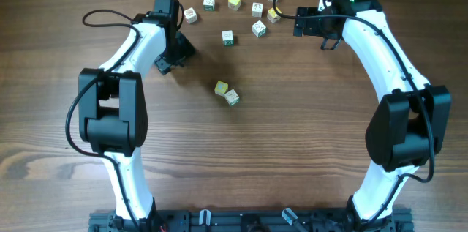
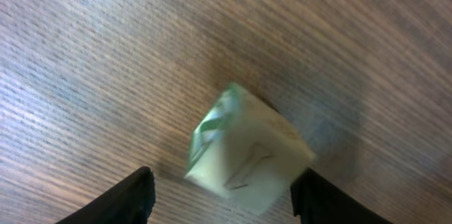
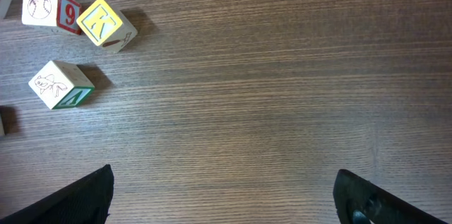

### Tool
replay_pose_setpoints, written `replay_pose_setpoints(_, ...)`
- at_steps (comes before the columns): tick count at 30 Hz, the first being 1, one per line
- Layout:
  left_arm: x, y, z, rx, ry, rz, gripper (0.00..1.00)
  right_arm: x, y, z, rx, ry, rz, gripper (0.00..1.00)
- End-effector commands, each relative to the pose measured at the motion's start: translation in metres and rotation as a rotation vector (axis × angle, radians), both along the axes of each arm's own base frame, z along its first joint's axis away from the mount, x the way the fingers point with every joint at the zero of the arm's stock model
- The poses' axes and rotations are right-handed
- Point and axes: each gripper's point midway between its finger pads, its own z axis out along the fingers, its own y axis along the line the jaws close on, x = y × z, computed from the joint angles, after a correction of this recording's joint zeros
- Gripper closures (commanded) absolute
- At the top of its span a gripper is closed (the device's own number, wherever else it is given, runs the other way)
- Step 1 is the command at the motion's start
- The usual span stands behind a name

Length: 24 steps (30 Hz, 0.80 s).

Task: Form a circle
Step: 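Reach the left gripper to the white I block, then lower and close the left gripper on the I block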

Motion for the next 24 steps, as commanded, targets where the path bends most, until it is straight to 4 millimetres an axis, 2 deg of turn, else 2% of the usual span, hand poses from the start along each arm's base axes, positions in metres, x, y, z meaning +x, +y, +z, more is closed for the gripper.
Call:
replay_pose_setpoints(1, 0.015, 0.017, -0.002, 0.027, -0.051, 0.019, 0.28, 0.003, 0.000, 0.003, -0.012, -0.012, 0.007, 0.00)
replay_pose_setpoints(5, 0.035, 0.015, 0.004, 0.013, -0.133, 0.026, 0.28, 0.003, 0.000, 0.003, -0.012, -0.012, 0.007, 0.00)
replay_pose_setpoints(7, 0.042, 0.014, 0.006, 0.010, -0.164, 0.025, 0.46, 0.003, 0.000, 0.003, -0.012, -0.012, 0.007, 0.00)
replay_pose_setpoints(8, 0.042, 0.014, 0.006, 0.010, -0.163, 0.025, 0.50, 0.003, 0.000, 0.003, -0.012, -0.012, 0.007, 0.00)
replay_pose_setpoints(9, 0.041, 0.014, 0.006, 0.008, -0.159, 0.024, 0.53, 0.003, 0.000, 0.003, -0.012, -0.012, 0.007, 0.00)
replay_pose_setpoints(11, 0.035, 0.010, 0.004, -0.006, -0.135, 0.017, 0.53, 0.003, 0.000, 0.003, -0.012, -0.012, 0.007, 0.00)
replay_pose_setpoints(16, 0.019, 0.012, -0.001, 0.002, -0.065, 0.017, 0.60, 0.003, 0.000, 0.003, -0.012, -0.012, 0.007, 0.00)
replay_pose_setpoints(19, 0.015, 0.012, -0.002, 0.004, -0.052, 0.016, 0.61, 0.003, 0.000, 0.003, -0.012, -0.012, 0.007, 0.00)
replay_pose_setpoints(24, 0.004, 0.013, 0.014, 0.004, -0.030, 0.016, 0.60, 0.003, 0.000, 0.003, -0.012, -0.012, 0.007, 0.00)
